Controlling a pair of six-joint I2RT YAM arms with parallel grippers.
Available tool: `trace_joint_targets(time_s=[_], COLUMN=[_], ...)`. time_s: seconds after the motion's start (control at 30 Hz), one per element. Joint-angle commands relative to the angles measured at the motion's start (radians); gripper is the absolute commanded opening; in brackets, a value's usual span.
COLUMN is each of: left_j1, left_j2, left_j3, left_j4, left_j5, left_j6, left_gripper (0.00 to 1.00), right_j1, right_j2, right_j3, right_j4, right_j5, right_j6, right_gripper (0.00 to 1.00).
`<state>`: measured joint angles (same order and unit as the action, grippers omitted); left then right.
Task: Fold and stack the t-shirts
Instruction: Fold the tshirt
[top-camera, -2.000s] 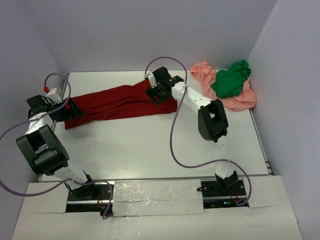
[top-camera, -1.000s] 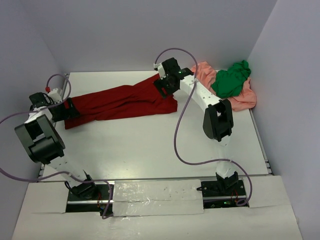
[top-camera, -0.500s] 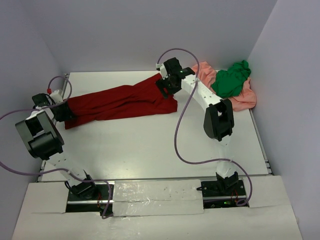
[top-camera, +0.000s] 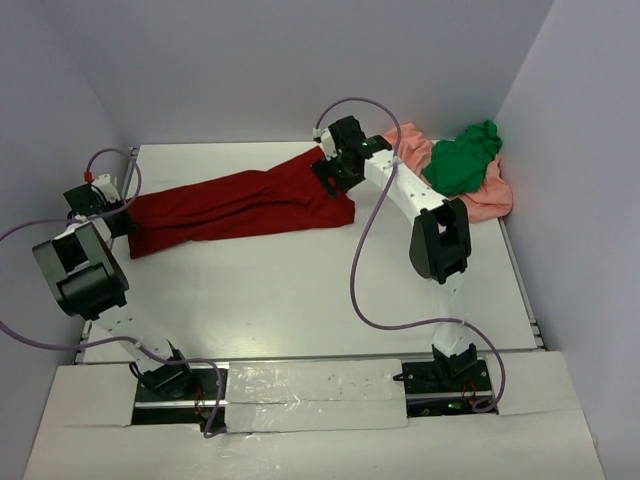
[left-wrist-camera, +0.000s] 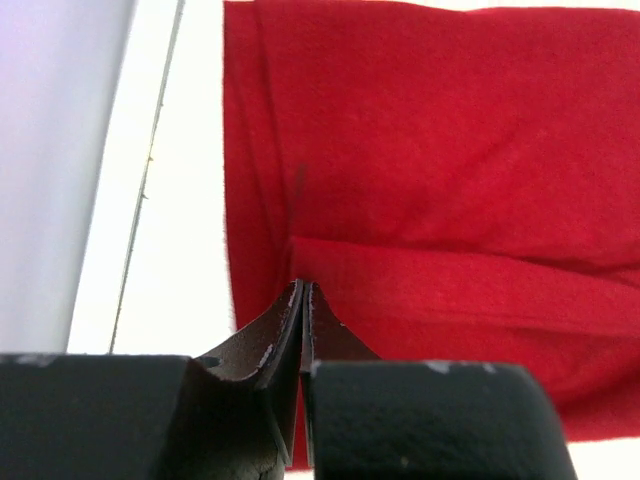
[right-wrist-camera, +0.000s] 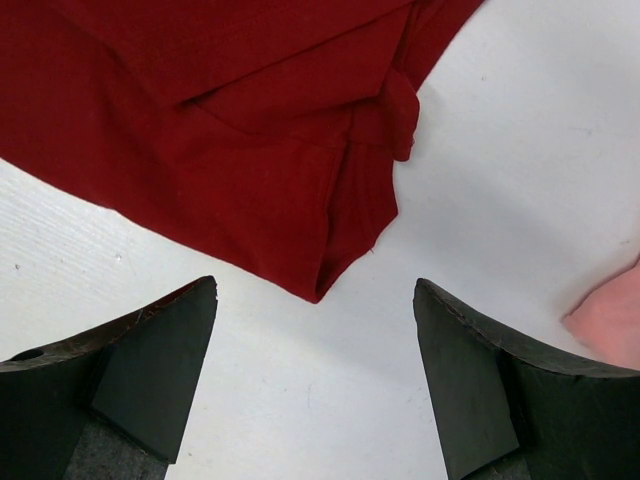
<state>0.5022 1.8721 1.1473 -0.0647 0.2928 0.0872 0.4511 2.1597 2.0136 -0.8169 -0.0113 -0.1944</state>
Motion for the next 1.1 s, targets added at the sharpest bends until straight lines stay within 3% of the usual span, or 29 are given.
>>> trace_joint_targets(time_s=[0.0, 0.4, 0.57, 0.67, 0.87, 0.97, 1.07], left_j1=[-0.008, -0.056, -0.063, -0.068, -0.074, -0.074, -0.074], left_j2=[-0.047, -0.166, -0.266, -0.304, -0.254, -0.199, -0.131], left_j3=[-0.023, -0.149, -0.104, -0.092, -0.057, -0.047, -0.005], left_j4=[0.124, 0.422, 0.217, 0.076, -0.078, -0.095, -0.164], left_j5=[-0.063, -0.155, 0.075, 0.141, 0.154, 0.112, 0.105], left_j6=[-0.023, -0.076, -0.051, -0.003, 0.06, 0.057, 0.059], left_gripper=[0.11, 0.14, 0.17, 0.17, 0.14, 0.0, 0.0], right_j1=[-0.008, -0.006, -0.006, -0.006, -0.012, -0.012, -0.015], right_j2=[-0.069, -0.09, -0.119, -0.141, -0.156, -0.166, -0.181], right_j3=[-0.001, -0.093, -0.154, -0.191, -0.211, -0.208, -0.217], right_j4=[-0.002, 0.044, 0.076, 0.1, 0.119, 0.12, 0.124], right_j5=[-0.015, -0.044, -0.042, -0.045, -0.05, -0.056, -0.065], right_j6=[0.019, 0.046, 0.044, 0.033, 0.026, 0.027, 0.024], right_gripper=[0.86, 0.86, 0.86, 0.86, 0.86, 0.86, 0.86])
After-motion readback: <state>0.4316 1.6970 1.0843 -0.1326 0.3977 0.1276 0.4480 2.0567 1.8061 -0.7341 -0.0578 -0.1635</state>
